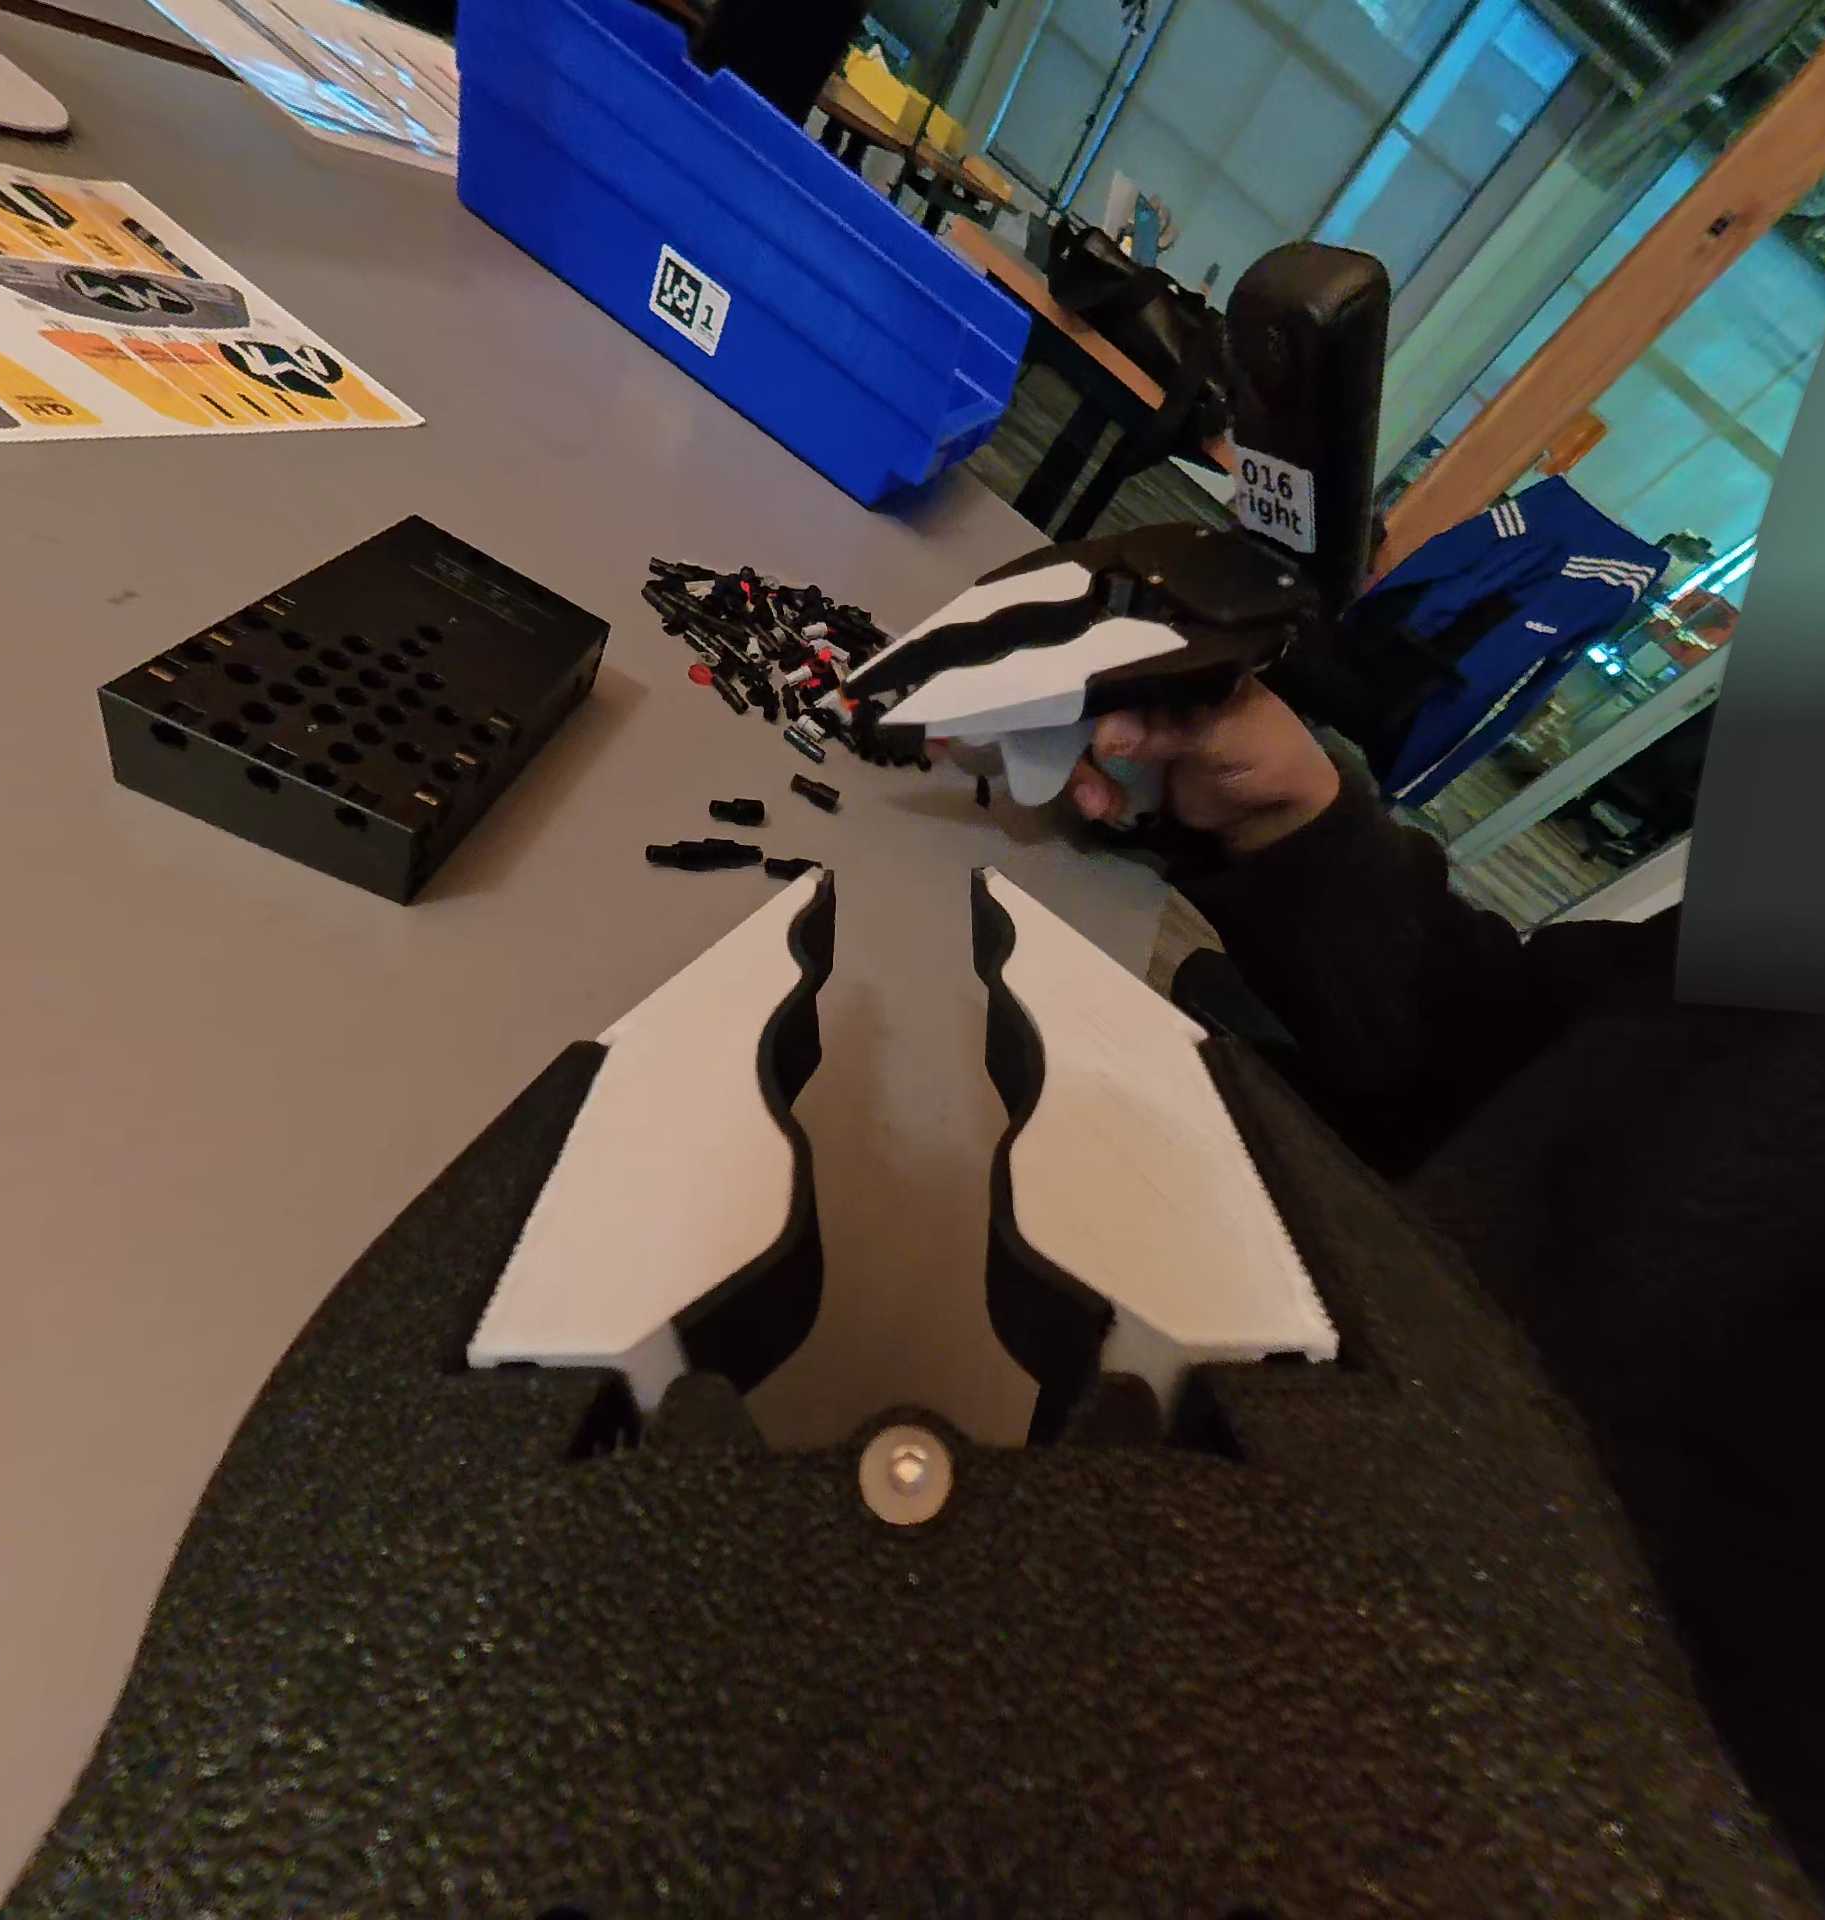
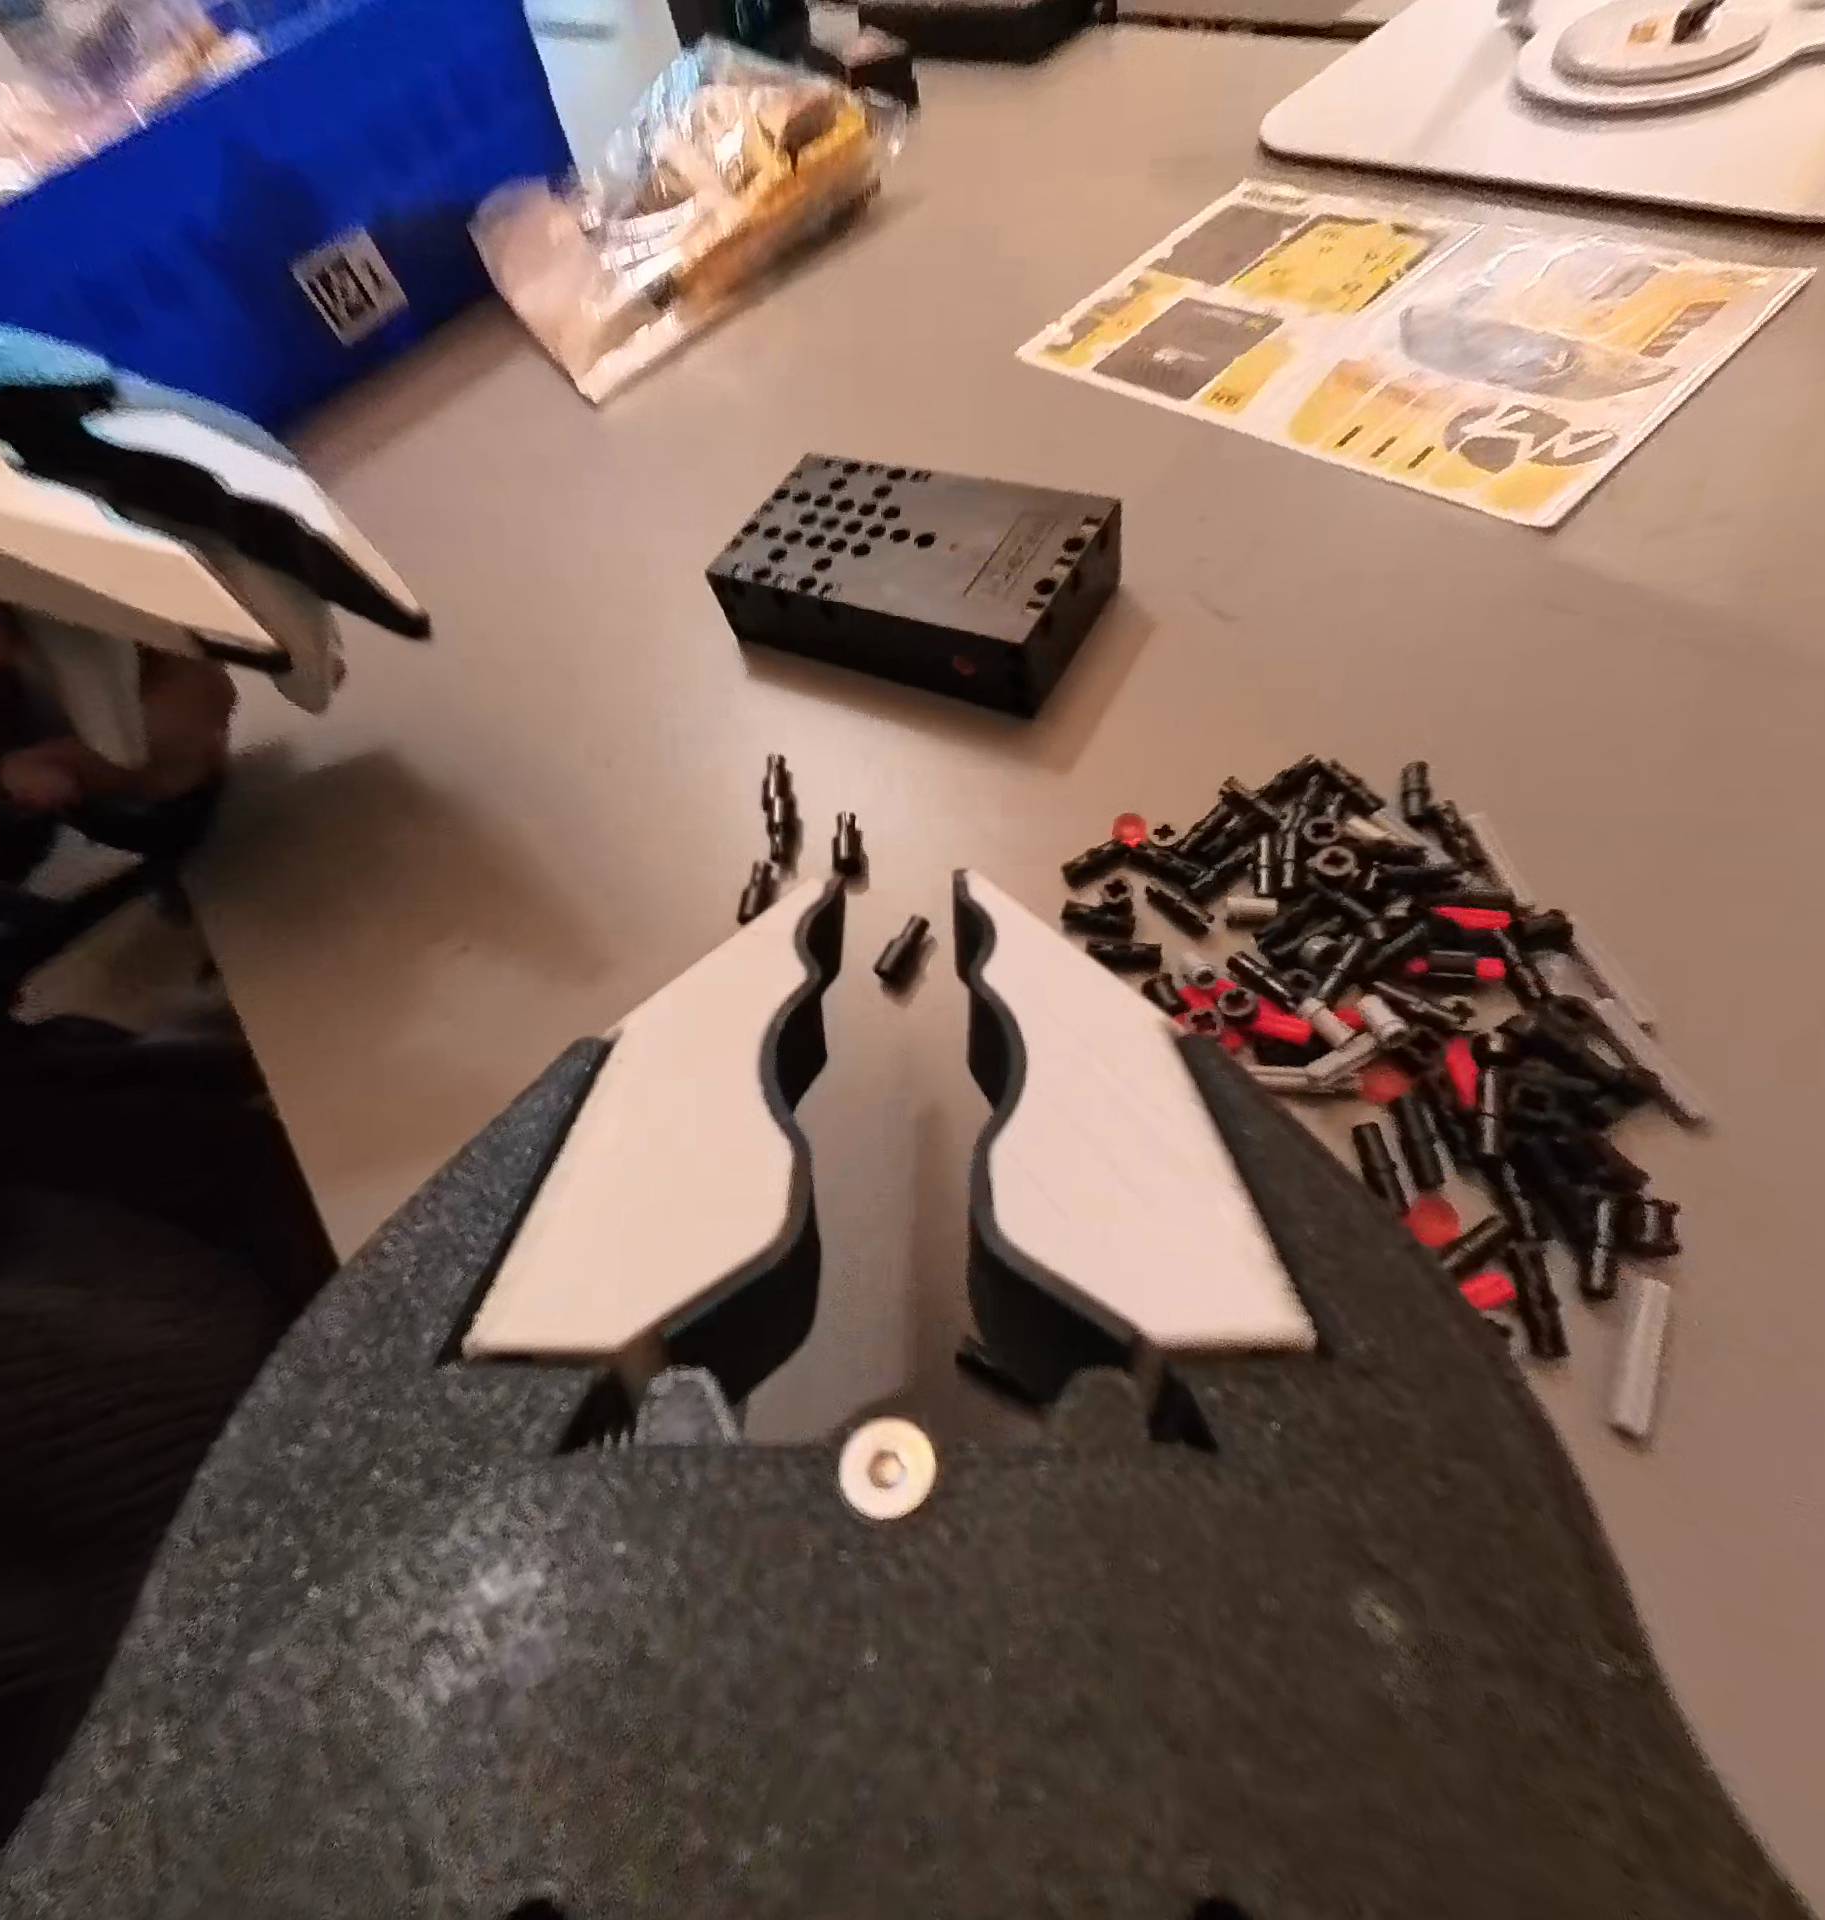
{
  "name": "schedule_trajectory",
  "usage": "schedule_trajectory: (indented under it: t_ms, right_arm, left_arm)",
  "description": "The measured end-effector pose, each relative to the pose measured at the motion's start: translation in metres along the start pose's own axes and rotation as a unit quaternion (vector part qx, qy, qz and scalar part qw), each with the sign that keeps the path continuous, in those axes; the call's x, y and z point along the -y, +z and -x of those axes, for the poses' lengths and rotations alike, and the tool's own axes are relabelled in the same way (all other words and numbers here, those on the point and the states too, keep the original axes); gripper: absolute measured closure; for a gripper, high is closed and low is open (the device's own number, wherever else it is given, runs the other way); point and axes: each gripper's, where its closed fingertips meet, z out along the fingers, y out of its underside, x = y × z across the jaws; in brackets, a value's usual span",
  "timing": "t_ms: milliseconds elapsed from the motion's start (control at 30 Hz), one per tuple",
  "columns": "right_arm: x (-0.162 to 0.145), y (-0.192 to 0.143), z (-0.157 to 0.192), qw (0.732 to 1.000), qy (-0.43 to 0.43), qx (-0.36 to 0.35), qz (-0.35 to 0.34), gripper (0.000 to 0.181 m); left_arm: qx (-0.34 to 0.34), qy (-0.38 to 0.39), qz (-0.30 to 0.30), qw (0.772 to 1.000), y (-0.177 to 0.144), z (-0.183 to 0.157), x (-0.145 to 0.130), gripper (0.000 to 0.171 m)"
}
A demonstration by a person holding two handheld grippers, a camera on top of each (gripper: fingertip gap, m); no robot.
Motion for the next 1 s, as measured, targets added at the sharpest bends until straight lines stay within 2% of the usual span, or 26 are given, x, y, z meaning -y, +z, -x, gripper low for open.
schedule_trajectory:
  t_ms: [167, 300, 433, 500, 567, 733, 833, 1000]
  right_arm:
    - [0.010, -0.012, -0.006, 0.998, 0.036, 0.005, -0.045, 0.153]
    - [0.008, -0.019, -0.007, 0.999, 0.031, 0.000, -0.023, 0.136]
    - [0.026, -0.038, -0.016, 0.997, 0.026, -0.018, -0.064, 0.131]
    - [0.033, -0.050, -0.030, 0.995, 0.031, -0.043, -0.085, 0.129]
    - [0.034, -0.063, -0.055, 0.990, 0.029, -0.099, -0.099, 0.129]
    - [0.013, -0.085, -0.111, 0.973, 0.051, -0.209, -0.089, 0.129]
    - [0.001, -0.085, -0.128, 0.966, 0.064, -0.237, -0.083, 0.129]
    - [-0.002, -0.080, -0.134, 0.967, 0.079, -0.233, -0.068, 0.129]
  left_arm:
    - [0.024, 0.025, 0.003, 0.999, 0.002, 0.000, 0.003, 0.146]
    - [0.021, 0.016, -0.013, 1.000, 0.002, 0.002, 0.020, 0.146]
    - [0.065, 0.057, -0.002, 0.996, 0.001, 0.022, 0.036, 0.146]
    - [0.101, 0.081, 0.004, 0.992, 0.000, 0.038, 0.042, 0.146]
    - [0.135, 0.101, 0.013, 0.986, -0.001, 0.056, 0.046, 0.146]
    - [0.166, 0.108, 0.003, 0.980, -0.004, 0.084, 0.051, 0.146]
    - [0.222, 0.113, -0.010, 0.968, -0.015, 0.109, 0.050, 0.146]
    - [0.230, 0.094, -0.041, 0.968, -0.024, 0.117, 0.060, 0.146]
